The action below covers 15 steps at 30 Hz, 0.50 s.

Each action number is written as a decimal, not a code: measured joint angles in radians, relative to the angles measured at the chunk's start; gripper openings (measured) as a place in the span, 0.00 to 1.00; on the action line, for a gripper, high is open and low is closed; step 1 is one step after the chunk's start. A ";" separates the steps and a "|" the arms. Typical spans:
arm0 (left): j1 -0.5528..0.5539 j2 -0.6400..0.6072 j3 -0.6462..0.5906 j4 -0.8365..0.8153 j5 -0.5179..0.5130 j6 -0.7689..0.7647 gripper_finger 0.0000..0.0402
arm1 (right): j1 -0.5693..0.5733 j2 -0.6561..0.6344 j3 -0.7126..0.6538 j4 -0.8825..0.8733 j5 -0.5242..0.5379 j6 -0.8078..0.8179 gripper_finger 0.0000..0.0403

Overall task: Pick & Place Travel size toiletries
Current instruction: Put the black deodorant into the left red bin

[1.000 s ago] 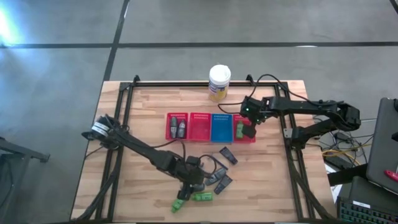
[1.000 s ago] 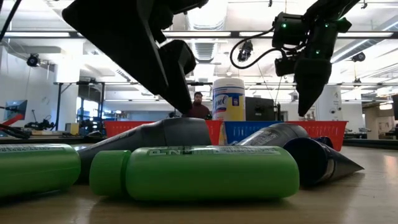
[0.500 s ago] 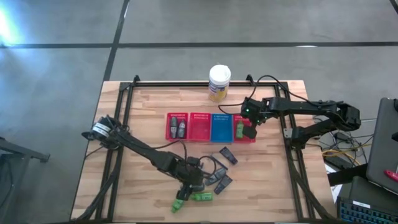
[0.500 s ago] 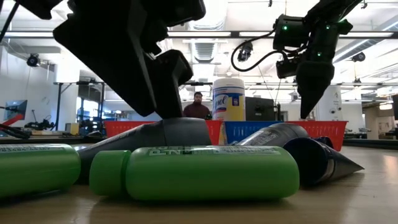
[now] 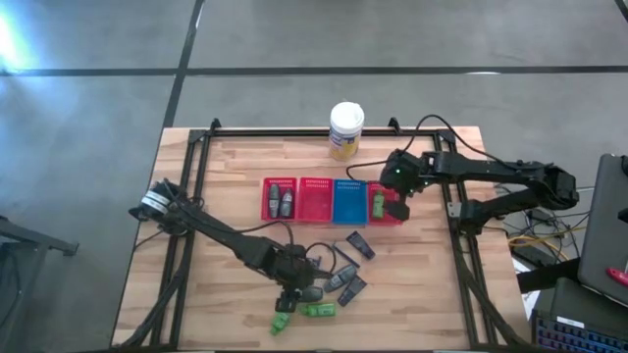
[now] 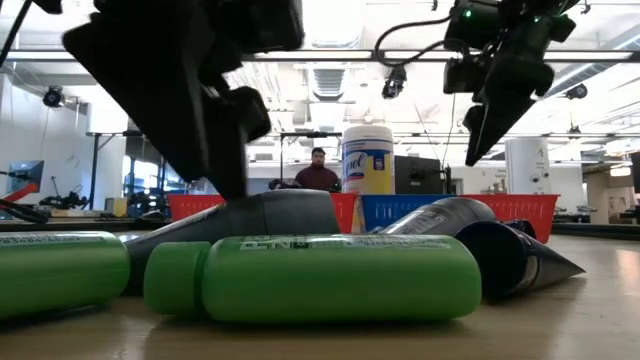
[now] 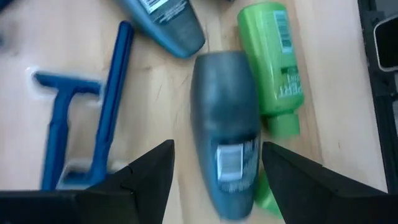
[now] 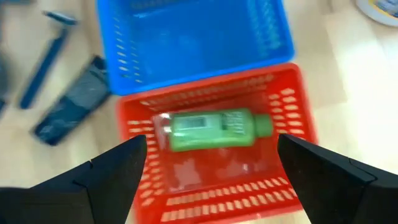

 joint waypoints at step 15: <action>-0.027 -0.277 -0.300 0.027 -0.061 -0.165 0.51 | 0.404 0.089 0.127 0.020 -0.055 -0.032 0.89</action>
